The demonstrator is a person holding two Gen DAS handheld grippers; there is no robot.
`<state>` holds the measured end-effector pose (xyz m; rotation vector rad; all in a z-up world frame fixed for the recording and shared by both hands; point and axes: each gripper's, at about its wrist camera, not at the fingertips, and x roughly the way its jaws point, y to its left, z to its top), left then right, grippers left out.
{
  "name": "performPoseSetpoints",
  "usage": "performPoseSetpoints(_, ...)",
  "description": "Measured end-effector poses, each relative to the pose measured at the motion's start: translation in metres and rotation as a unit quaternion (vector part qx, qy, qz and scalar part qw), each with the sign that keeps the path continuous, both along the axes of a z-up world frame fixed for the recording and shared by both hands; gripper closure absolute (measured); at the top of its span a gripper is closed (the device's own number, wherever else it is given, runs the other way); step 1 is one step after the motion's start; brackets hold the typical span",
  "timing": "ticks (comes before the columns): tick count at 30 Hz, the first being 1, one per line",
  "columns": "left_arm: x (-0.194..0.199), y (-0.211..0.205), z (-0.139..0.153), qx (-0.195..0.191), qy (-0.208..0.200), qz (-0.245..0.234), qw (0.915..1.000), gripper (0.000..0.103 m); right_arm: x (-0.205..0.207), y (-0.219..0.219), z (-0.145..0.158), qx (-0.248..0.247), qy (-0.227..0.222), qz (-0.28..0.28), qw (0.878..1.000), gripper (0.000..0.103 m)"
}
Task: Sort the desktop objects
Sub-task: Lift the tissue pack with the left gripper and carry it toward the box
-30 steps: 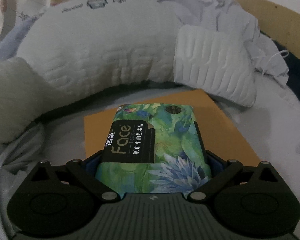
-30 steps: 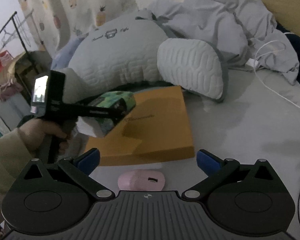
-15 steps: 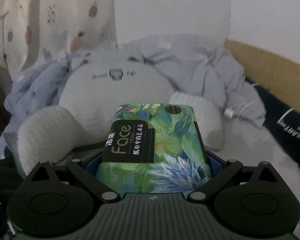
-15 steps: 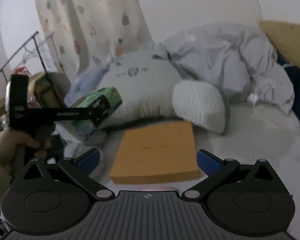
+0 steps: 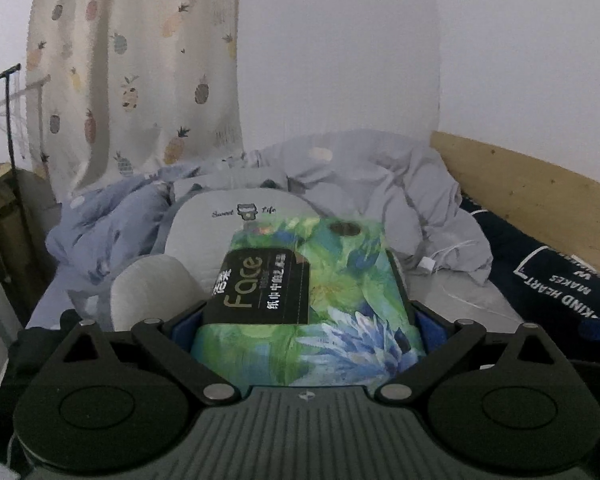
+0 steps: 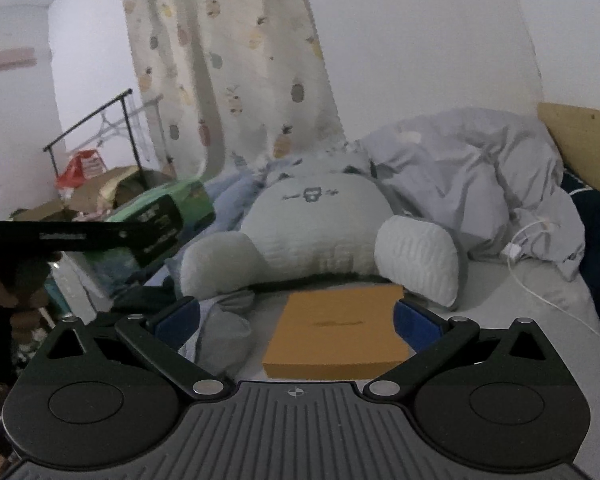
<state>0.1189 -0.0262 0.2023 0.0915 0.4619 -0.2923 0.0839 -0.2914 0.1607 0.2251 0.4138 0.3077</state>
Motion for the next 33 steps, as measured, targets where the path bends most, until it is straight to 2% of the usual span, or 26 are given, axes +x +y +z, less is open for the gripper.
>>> performPoseSetpoints(4, -0.030, 0.006, -0.005, -0.005, -0.007, 0.014, 0.9999, 0.003, -0.022, 0.003, -0.006, -0.002, 0.008, 0.006, 1.000, 0.000)
performPoseSetpoints(5, -0.037, 0.005, -0.009, 0.000, -0.010, 0.016, 0.9998, 0.008, -0.026, 0.005, -0.008, -0.002, 0.010, 0.008, 1.000, 0.000)
performPoseSetpoints(6, -0.044, 0.005, -0.014, 0.005, -0.012, 0.015, 0.9998, 0.018, -0.029, 0.005, -0.012, -0.002, 0.013, 0.010, 1.000, 0.000)
performPoseSetpoints(7, -0.049, 0.004, -0.019, 0.010, -0.014, 0.015, 0.9997, 0.051, -0.033, 0.009, -0.018, -0.003, 0.017, 0.012, 1.000, 0.000)
performPoseSetpoints(8, -0.051, 0.002, -0.029, 0.013, -0.009, 0.018, 0.9997, 0.056, -0.035, 0.012, -0.024, -0.004, 0.024, 0.013, 1.000, 0.000)
performPoseSetpoints(11, -0.044, -0.008, -0.084, 0.026, 0.032, 0.006, 0.9991, 0.050, -0.036, 0.020, -0.051, -0.013, 0.056, 0.010, 0.998, 0.000)
performPoseSetpoints(14, -0.029, -0.013, -0.149, 0.033, 0.118, 0.026, 0.9922, 0.050, -0.035, 0.027, -0.074, -0.030, 0.091, 0.007, 0.995, 0.000)
performPoseSetpoints(17, -0.026, -0.012, -0.182, 0.036, 0.150, 0.041, 0.9871, 0.049, -0.042, 0.028, -0.085, -0.034, 0.105, 0.011, 0.994, 0.000)
performPoseSetpoints(20, -0.024, -0.006, -0.192, 0.031, 0.167, 0.051, 0.9841, 0.042, -0.046, 0.031, -0.093, -0.038, 0.113, 0.012, 0.993, 0.000)
performPoseSetpoints(25, -0.030, -0.004, -0.190, 0.034, 0.169, 0.057, 0.9833, 0.040, -0.046, 0.036, -0.105, -0.032, 0.128, 0.016, 0.991, 0.000)
performPoseSetpoints(30, -0.058, -0.001, -0.191, 0.038, 0.166, 0.061, 0.9836, 0.030, -0.045, 0.038, -0.109, -0.027, 0.136, 0.022, 0.990, 0.000)
performPoseSetpoints(33, -0.067, 0.003, -0.190, 0.046, 0.165, 0.061, 0.9833, 0.019, -0.045, 0.036, -0.111, -0.025, 0.138, 0.022, 0.990, 0.000)
